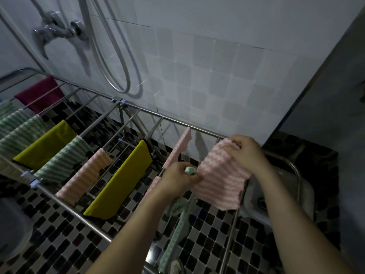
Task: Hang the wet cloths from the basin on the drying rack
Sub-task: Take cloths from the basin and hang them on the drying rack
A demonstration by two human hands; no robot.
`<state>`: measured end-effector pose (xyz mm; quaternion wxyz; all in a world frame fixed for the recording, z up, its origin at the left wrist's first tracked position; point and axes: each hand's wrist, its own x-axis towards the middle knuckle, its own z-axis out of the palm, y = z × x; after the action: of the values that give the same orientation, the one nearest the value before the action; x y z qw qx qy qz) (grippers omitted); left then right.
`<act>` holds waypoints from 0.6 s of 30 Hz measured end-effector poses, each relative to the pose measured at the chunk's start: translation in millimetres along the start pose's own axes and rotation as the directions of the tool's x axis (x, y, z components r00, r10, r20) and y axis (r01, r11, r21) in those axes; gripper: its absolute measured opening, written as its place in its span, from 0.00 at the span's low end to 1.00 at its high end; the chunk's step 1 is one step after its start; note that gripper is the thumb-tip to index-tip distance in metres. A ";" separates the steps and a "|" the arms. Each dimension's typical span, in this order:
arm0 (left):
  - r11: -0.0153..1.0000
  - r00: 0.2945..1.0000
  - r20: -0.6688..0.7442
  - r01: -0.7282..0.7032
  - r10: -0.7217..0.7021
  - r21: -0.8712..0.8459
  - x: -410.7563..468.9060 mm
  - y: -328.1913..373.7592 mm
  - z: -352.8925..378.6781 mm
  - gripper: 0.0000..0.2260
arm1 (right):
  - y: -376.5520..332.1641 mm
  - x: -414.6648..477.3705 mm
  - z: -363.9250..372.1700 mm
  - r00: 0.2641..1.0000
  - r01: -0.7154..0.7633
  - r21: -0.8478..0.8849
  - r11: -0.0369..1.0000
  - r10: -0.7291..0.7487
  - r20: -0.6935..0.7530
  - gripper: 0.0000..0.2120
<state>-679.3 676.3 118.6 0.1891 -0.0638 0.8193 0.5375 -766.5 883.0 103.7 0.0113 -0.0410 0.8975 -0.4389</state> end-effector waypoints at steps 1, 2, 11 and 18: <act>0.999 0.999 -0.045 0.012 -0.010 0.033 5.2 -5.9 0.2 0.07 | 1.8 2.0 7.2 1.000 -0.006 -0.037 0.999 0.005 -0.010 0.05; 0.998 0.996 -0.082 0.026 -0.021 0.061 11.5 -11.9 0.9 0.07 | 3.2 5.0 13.2 1.000 -0.003 -0.066 0.998 0.002 -0.015 0.07; 0.955 0.958 -0.287 0.078 0.008 0.287 34.4 -24.7 2.8 0.05 | -6.9 39.3 39.2 0.993 0.074 -0.221 0.972 -0.092 -0.069 0.08; 0.807 0.943 -0.322 0.129 0.080 0.576 40.7 -32.5 9.4 0.10 | 1.0 35.2 53.3 0.956 -0.180 -0.033 0.983 0.166 -0.243 0.07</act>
<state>-704.5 675.4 72.1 0.0660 -0.1019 0.9643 0.2354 -798.6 838.7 70.7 -0.0598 0.0907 0.9041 -0.4133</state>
